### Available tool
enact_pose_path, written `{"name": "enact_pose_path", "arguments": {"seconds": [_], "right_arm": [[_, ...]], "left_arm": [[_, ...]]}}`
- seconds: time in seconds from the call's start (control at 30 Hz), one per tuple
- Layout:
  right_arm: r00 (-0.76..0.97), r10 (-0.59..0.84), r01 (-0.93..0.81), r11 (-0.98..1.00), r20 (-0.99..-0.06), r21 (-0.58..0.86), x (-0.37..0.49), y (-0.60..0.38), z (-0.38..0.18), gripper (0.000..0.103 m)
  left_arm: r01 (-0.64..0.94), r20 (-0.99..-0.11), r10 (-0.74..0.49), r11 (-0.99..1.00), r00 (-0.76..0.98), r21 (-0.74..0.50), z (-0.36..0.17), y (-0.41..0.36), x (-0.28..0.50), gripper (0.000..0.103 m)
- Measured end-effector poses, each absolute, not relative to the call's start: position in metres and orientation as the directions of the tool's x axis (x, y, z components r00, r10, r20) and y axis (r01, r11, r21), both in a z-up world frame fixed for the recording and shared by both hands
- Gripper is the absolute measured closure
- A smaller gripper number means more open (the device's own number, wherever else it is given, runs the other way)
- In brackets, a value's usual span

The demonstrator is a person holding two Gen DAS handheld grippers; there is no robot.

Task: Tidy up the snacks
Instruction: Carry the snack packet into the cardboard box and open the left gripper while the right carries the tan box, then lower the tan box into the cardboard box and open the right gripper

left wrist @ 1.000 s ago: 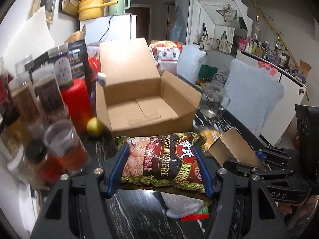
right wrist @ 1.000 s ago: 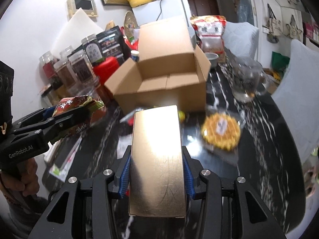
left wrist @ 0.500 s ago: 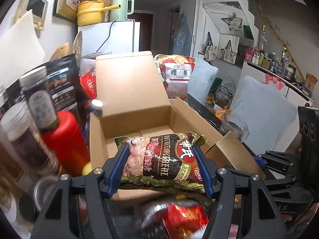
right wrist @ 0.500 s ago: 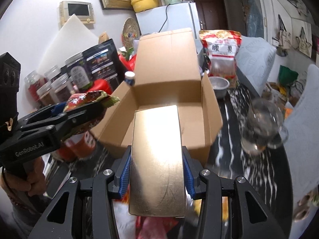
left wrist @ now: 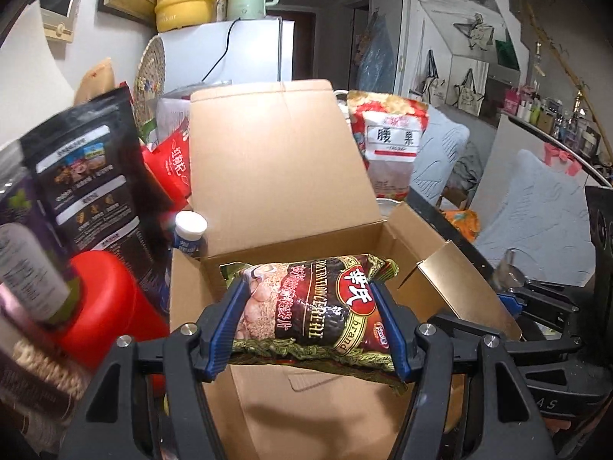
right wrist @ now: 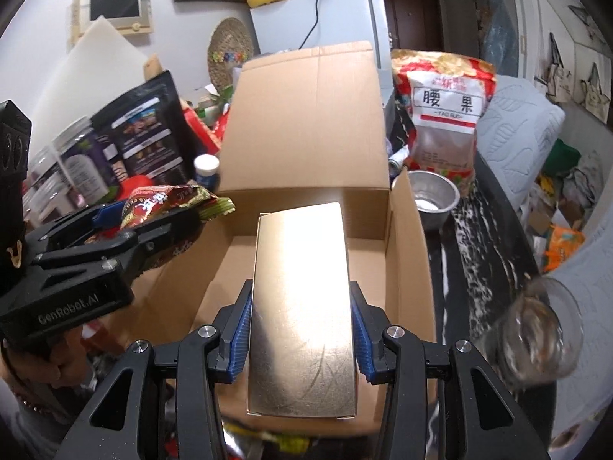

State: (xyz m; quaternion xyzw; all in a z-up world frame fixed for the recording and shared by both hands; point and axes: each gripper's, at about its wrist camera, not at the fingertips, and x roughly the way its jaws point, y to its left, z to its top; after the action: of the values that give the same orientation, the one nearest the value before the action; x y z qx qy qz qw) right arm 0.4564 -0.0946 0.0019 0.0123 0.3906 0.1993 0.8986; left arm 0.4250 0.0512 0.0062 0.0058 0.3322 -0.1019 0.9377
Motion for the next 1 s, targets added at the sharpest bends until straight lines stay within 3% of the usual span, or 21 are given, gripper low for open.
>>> {"name": "enact_pose_path", "arguments": {"seconds": [0.67,0.8,1.0], "right_arm": [[0.575,0.276,-0.313,0.944,-0.770,0.104,0.482,-0.088,-0.021,0.054],[0.596,0.256,-0.308,0.948,-0.761,0.077,0.473,-0.090,-0.013,0.048],[0.617,0.246,-0.304,0.951,-0.748,0.063,0.457,-0.093,0.002,0.048]], "left_arm": [[0.106,-0.721,-0.043,0.993,0.692,0.043,-0.016,0.037,0.460,0.034],[0.095,-0.713,-0.029,0.994,0.701,0.052,-0.012,0.036,0.451,0.030],[0.096,-0.700,-0.031,0.994,0.713,0.055,0.003,0.035,0.435,0.030]]}}
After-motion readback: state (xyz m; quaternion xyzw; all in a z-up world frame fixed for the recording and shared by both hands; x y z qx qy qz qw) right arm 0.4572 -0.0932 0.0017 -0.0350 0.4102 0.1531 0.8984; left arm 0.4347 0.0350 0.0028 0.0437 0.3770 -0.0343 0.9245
